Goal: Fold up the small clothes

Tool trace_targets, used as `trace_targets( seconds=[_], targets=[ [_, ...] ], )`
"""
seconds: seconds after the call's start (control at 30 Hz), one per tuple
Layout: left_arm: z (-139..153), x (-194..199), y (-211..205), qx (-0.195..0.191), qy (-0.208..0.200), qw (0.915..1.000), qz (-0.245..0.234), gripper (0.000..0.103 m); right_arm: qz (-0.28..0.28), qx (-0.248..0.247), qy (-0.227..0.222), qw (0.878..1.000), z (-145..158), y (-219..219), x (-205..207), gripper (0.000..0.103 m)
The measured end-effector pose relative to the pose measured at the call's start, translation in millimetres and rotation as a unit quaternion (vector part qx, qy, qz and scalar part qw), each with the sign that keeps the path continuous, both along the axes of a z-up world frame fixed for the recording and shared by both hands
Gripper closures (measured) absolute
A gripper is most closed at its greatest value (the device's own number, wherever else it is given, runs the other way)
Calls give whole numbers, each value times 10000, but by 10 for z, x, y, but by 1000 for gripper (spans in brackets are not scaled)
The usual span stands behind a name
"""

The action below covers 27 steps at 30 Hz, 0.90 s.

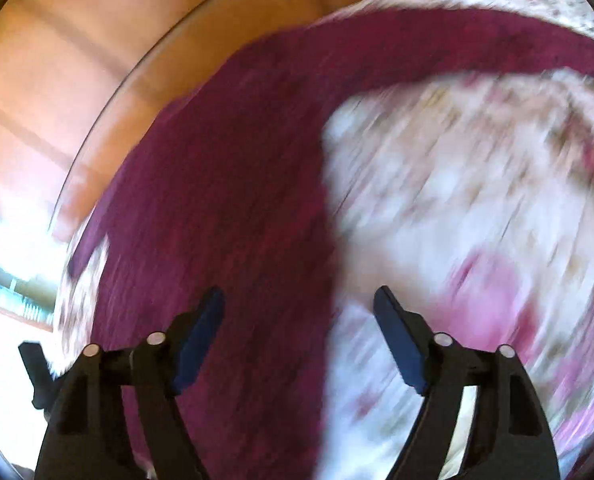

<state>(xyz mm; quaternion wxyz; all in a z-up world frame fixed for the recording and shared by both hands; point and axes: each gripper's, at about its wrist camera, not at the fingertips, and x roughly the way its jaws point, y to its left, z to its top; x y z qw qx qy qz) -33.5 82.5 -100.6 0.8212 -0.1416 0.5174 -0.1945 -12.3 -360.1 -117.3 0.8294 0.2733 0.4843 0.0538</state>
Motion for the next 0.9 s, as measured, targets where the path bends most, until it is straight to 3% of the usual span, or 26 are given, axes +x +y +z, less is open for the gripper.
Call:
trace_targets(
  seconds=[0.07,0.13,0.17,0.2,0.23,0.3,0.43,0.63,0.7,0.8,0.9],
  targets=[
    [-15,-44,-21,-227,53,9996,-142,77,311,-72,123,9994,-37,239,-184,32],
    [-13,-90,-52,-358,17,9992,-196,88,436,-230,164,9987,-65,371,-297,50],
    [4,-113,-78,-312,-57,9993,-208,91,476,-417,161,9979,-75,439,-348,58],
    [28,-134,-103,-265,-138,9993,-222,92,484,-618,139,9968,-57,477,-374,76],
    [67,-160,-134,-249,-231,9991,-248,92,490,-571,117,9971,-31,474,-379,83],
    [134,-212,-134,-277,-367,9984,-332,93,525,-724,-89,9960,133,525,-434,85],
    [261,-437,-137,-247,-542,9967,-551,93,820,-864,-384,9921,390,534,-513,85],
    [63,-519,-22,-85,-169,9991,-375,93,1018,-764,287,9915,-18,561,-593,86],
    [91,-477,-29,-61,-130,9992,-361,91,928,-602,281,9935,-52,550,-620,85],
    [240,-394,-71,83,-268,9985,-474,89,853,-481,239,9949,-1,443,-542,54],
    [402,-238,-104,140,-480,9983,-305,89,348,-437,-91,9984,133,148,-460,39]
  ],
)
